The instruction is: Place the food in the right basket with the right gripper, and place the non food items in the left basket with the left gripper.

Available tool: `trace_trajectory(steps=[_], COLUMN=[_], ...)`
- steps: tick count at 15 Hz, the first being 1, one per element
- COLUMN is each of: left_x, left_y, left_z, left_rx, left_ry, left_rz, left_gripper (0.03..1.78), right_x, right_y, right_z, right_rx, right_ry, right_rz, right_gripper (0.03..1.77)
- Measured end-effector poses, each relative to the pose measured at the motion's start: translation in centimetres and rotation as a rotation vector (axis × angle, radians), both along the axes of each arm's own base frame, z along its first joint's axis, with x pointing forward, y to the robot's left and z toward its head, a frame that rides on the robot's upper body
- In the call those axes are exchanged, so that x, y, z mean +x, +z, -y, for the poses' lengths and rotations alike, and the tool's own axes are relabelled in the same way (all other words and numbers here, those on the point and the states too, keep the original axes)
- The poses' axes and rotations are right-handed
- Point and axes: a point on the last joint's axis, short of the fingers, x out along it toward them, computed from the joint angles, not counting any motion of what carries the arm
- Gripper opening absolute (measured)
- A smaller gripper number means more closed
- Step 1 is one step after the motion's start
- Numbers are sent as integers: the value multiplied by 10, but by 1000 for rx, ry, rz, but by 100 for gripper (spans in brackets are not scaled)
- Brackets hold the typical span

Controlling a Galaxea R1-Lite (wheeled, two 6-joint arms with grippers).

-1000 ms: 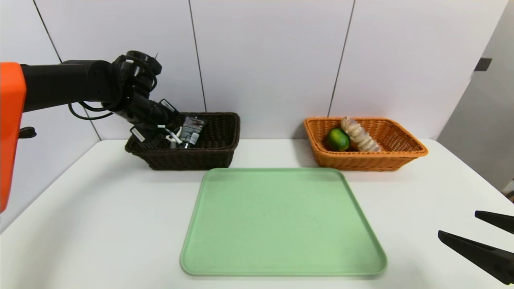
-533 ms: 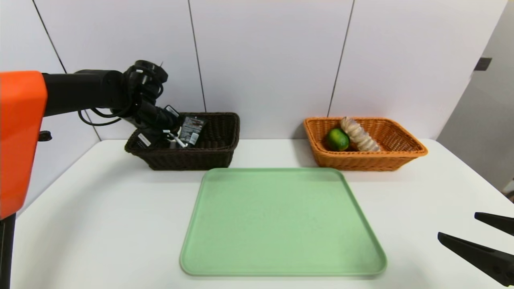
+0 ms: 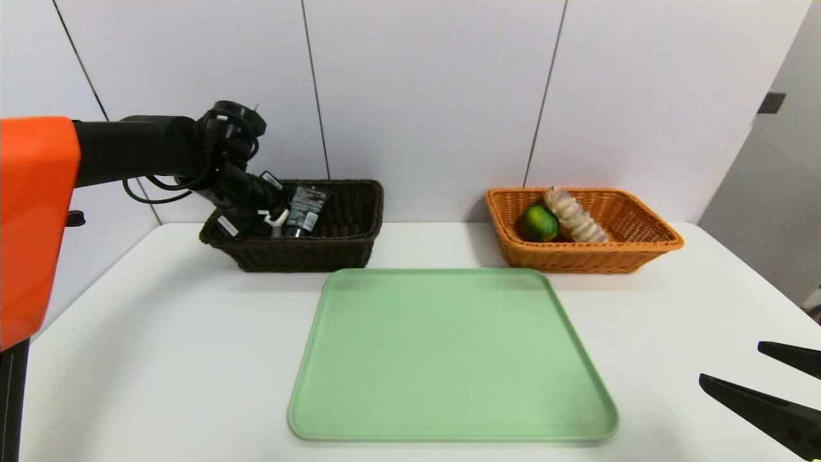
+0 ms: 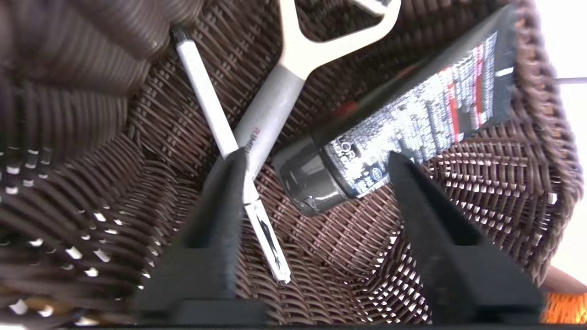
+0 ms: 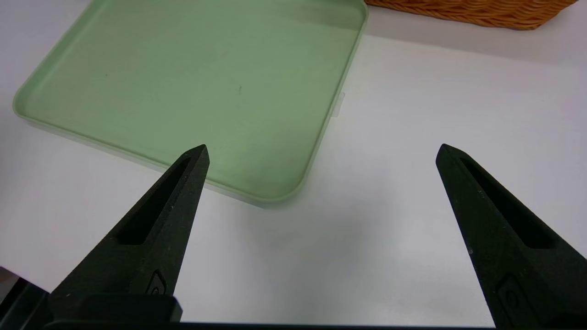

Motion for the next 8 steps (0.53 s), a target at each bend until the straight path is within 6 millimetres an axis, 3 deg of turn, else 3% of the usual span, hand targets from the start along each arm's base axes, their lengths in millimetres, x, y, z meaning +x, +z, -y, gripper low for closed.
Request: trace_trajectory(steps=[3,8], left_x=[-28,-115], left_y=[48,152], left_z=[4,10], left_rx=[22,322], left_ry=[-56,-322], left_rz=[125,509], left_gripper=[132,150], right_x=[-1,-2], right_y=[0,0], right_z=[0,1], right_rx=[0,-19], right_ry=[-1,7], right_rz=[3,19], right_gripper=[171,171])
